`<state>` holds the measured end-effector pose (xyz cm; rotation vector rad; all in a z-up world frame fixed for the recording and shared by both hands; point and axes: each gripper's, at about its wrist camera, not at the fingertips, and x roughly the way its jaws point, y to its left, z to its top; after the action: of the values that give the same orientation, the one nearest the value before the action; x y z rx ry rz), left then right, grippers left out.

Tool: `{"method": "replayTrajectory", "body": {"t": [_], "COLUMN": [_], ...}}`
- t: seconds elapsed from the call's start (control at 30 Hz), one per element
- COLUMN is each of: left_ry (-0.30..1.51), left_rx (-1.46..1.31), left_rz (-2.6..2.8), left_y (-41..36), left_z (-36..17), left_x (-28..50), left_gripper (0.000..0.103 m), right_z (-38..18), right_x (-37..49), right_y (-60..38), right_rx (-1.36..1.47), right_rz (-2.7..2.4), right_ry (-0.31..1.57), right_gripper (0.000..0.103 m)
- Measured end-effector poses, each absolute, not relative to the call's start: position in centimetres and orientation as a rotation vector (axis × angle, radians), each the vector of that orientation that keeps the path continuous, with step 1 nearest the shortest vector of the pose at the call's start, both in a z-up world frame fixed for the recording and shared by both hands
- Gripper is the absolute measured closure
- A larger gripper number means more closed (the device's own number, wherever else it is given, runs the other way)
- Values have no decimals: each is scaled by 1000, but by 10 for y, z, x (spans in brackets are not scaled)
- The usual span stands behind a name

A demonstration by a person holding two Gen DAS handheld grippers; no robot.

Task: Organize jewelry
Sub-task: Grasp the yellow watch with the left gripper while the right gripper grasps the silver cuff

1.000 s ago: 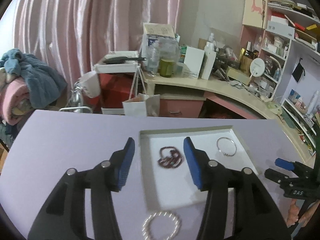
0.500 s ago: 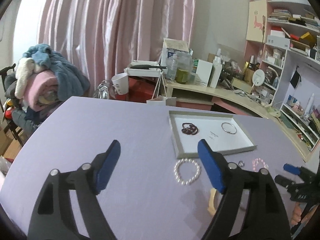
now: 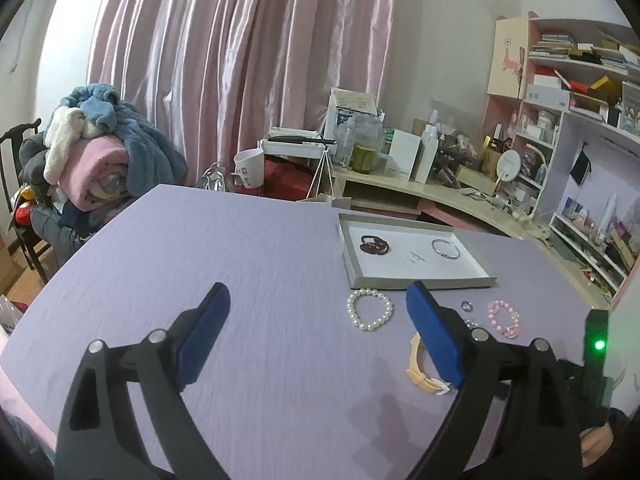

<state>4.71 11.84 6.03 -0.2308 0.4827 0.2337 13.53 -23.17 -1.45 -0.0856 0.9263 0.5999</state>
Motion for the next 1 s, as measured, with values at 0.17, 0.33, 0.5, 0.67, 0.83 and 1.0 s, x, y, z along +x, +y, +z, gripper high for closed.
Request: {"method": "replayTrajectory", "body": {"t": [0.17, 0.33, 0.5, 0.67, 0.83, 1.0], "left_ry": [481, 490, 500, 518, 579, 655], "left_rx": [-228, -228, -229, -223, -228, -218], "left_rz": [221, 209, 197, 174, 119, 49], "left_y": [115, 112, 109, 101, 83, 55], "left_z": [61, 59, 57, 51, 32, 6], "left_x": [44, 46, 50, 56, 73, 97], "left_gripper": [13, 13, 13, 13, 12, 11], "right_z": [-26, -30, -29, -25, -24, -22], "right_x": [137, 141, 149, 149, 145, 148], "right_y": [-216, -208, -199, -203, -221, -249], "right_rx": [-181, -238, -245, -240, -225, -163], "right_rz": [552, 544, 548, 565, 544, 510], "right_ry": [976, 969, 969, 951, 947, 955], "right_gripper": [8, 9, 11, 35, 35, 35]}}
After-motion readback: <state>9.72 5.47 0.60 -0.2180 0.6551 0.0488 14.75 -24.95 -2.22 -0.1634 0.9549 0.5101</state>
